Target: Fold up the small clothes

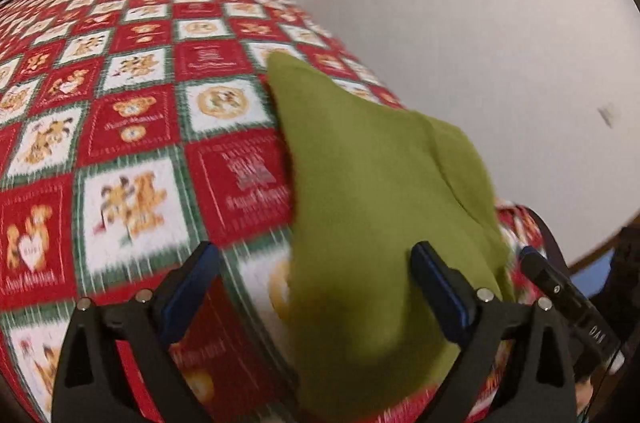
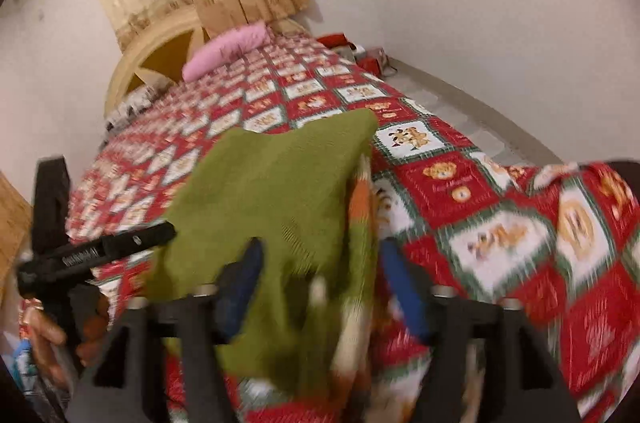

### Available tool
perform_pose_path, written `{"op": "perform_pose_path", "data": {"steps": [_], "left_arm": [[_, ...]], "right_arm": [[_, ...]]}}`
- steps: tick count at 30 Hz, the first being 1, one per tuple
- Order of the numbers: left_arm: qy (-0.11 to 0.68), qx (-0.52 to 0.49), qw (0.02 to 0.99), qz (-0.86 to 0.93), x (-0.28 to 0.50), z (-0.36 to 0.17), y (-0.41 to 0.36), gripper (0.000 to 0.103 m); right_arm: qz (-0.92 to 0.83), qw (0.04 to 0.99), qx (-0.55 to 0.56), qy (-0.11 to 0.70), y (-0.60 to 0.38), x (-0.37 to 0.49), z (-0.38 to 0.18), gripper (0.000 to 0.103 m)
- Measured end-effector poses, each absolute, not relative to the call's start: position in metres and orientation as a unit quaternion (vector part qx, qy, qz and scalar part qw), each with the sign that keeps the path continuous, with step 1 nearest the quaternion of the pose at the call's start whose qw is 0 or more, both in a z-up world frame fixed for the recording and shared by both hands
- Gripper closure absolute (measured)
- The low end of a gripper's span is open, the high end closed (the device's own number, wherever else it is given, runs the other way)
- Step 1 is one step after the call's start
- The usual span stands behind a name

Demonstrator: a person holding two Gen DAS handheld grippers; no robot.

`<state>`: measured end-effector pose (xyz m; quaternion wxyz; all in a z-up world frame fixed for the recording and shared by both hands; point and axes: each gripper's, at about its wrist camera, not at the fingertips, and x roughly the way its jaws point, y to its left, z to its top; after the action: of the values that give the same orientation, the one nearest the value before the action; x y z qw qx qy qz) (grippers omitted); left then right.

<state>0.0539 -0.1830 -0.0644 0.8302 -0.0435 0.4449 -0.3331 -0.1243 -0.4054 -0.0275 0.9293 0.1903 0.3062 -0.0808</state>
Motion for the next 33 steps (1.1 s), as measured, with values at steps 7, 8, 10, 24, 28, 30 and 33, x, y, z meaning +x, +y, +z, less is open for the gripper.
{"op": "perform_pose_path", "data": {"steps": [7, 8, 10, 24, 28, 30, 33], "left_arm": [[0.453, -0.033, 0.821, -0.345, 0.019, -0.084, -0.193, 0.01], [0.447, -0.016, 0.825, -0.346, 0.014, -0.083, -0.198, 0.019], [0.445, 0.011, 0.825, -0.35, 0.007, -0.083, -0.21, 0.035], [0.452, 0.068, 0.842, -0.288, -0.013, -0.076, -0.204, 0.048], [0.438, 0.076, 0.854, -0.271, -0.02, -0.077, -0.19, 0.025], [0.426, 0.08, 0.86, -0.27, -0.024, -0.075, -0.182, 0.025], [0.403, 0.092, 0.873, -0.259, -0.032, -0.07, -0.172, 0.025]], "right_arm": [[-0.078, 0.911, 0.179, 0.364, -0.379, -0.122, -0.069, 0.037], [-0.081, 0.909, 0.178, 0.367, -0.377, -0.122, -0.072, 0.044], [-0.088, 0.911, 0.168, 0.367, -0.371, -0.121, -0.072, 0.055], [-0.104, 0.895, 0.214, 0.377, -0.372, -0.141, -0.068, 0.082], [-0.121, 0.9, 0.188, 0.374, -0.363, -0.158, -0.061, 0.074], [-0.118, 0.903, 0.19, 0.367, -0.36, -0.17, -0.052, 0.073], [-0.136, 0.917, 0.167, 0.335, -0.347, -0.191, -0.03, 0.073]]}}
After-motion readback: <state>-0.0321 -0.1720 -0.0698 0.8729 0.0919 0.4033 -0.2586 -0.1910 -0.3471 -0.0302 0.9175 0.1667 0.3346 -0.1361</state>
